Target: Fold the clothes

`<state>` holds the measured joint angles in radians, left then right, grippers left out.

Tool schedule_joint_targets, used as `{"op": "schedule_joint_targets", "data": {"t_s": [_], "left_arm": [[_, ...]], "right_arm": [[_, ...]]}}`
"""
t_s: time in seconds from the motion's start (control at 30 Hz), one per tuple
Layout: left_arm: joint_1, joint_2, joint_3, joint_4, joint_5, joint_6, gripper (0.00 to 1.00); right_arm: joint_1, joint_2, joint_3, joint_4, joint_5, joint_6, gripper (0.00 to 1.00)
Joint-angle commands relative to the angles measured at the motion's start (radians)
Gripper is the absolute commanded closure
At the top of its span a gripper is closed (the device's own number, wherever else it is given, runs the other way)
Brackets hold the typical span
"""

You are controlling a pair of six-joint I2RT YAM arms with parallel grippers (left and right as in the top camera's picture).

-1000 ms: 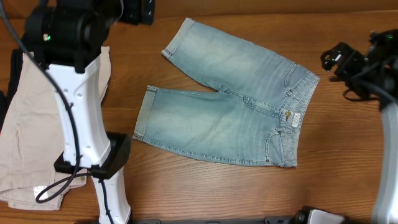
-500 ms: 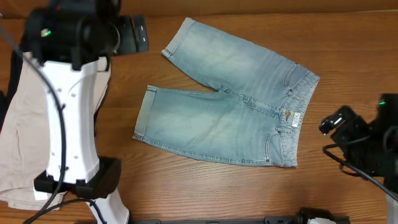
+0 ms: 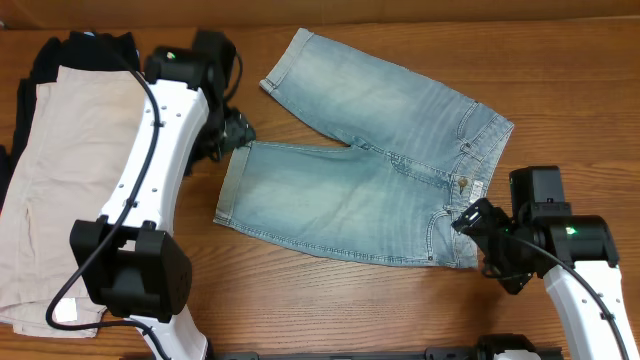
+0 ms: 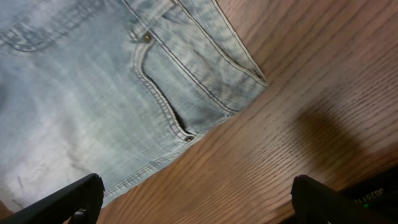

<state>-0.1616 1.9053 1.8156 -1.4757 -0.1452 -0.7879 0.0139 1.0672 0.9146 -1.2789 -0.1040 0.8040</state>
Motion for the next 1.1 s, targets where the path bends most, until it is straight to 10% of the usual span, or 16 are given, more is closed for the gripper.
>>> {"op": "schedule_joint_targets", "data": {"t_s": [0.0, 0.7, 1.07], "left_arm": [[0.006, -0.022, -0.166, 0.039, 0.054, -0.141, 0.04], [0.006, -0.022, -0.584, 0.425, 0.121, -0.204, 0.13], [0.004, -0.021, -0.661, 0.523, 0.138, -0.203, 0.74]], "right_arm": [[0.005, -0.011, -0.039, 0.016, -0.009, 0.008, 0.00], [0.005, -0.011, -0.061, 0.022, 0.016, 0.008, 0.05], [0.008, -0.011, -0.165, 0.060, -0.053, 0.115, 0.10]]}}
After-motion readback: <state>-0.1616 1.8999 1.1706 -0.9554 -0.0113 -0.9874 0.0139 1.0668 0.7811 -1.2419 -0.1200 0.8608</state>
